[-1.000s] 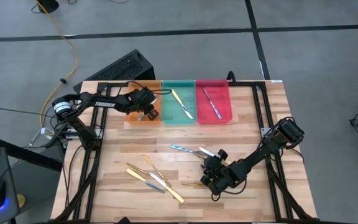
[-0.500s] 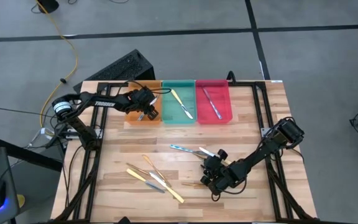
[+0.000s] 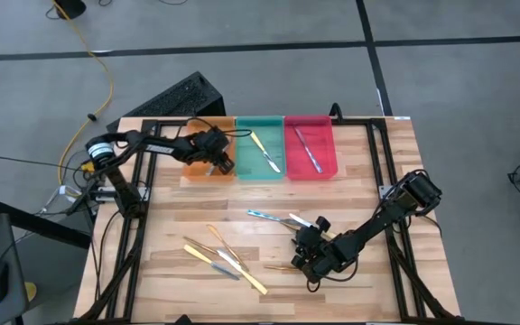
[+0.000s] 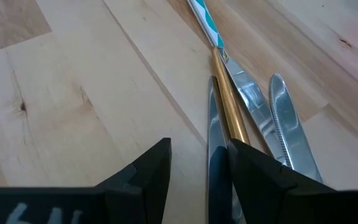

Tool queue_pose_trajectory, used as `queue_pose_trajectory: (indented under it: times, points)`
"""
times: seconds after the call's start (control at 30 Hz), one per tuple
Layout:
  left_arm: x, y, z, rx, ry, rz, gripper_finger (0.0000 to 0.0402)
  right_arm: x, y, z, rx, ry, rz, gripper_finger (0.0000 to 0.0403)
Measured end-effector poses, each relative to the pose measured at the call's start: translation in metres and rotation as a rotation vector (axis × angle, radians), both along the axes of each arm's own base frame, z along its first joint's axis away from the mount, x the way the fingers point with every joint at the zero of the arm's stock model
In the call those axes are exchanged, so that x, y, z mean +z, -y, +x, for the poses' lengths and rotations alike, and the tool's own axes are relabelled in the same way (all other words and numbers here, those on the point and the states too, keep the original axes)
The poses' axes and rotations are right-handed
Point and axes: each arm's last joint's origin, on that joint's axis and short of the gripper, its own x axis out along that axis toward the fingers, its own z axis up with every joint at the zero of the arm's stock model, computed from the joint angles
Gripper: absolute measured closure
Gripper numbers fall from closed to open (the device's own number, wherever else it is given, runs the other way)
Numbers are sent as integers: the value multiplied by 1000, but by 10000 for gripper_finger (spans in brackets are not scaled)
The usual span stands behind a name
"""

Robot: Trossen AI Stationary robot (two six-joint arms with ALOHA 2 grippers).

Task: Sort silverware by color (type)
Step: Put the blue patterned table knife into the red bin

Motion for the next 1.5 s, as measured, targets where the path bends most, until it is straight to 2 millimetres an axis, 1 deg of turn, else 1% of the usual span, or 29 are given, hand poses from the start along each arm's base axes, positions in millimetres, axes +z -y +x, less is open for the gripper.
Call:
queue_pose_trajectory:
  times: [0.07, 0.13, 0.2, 0.3, 0.37, 0.5, 0.93, 1.4, 1.5]
  points:
    - [0, 0, 0, 11, 6, 0, 268, 0, 0, 0, 0, 0, 0, 217]
    - [1, -1, 0, 22, 14, -7, 285, 0, 0, 0, 0, -1, 0, 217]
    - [2, -2, 1, 32, 10, -9, 316, 0, 0, 0, 1, -1, 0, 217]
    - [4, -3, 2, 48, 11, -10, 375, 0, 0, 0, 1, -1, 1, 217]
    - [5, -4, 3, 56, 16, -11, 390, 0, 0, 0, 0, 0, 2, 217]
    - [9, -6, 6, 73, 19, -12, 399, 0, 0, 0, -2, 1, 3, 217]
    - [35, -16, 21, 73, -40, -31, 401, 0, 0, 0, 1, 0, 2, 217]
    - [36, -15, 18, 81, -79, -33, 401, 0, 0, -1, 5, -3, -3, 217]
    - [42, -14, 16, 83, -77, -29, 401, 0, 0, -1, 5, -3, -4, 217]
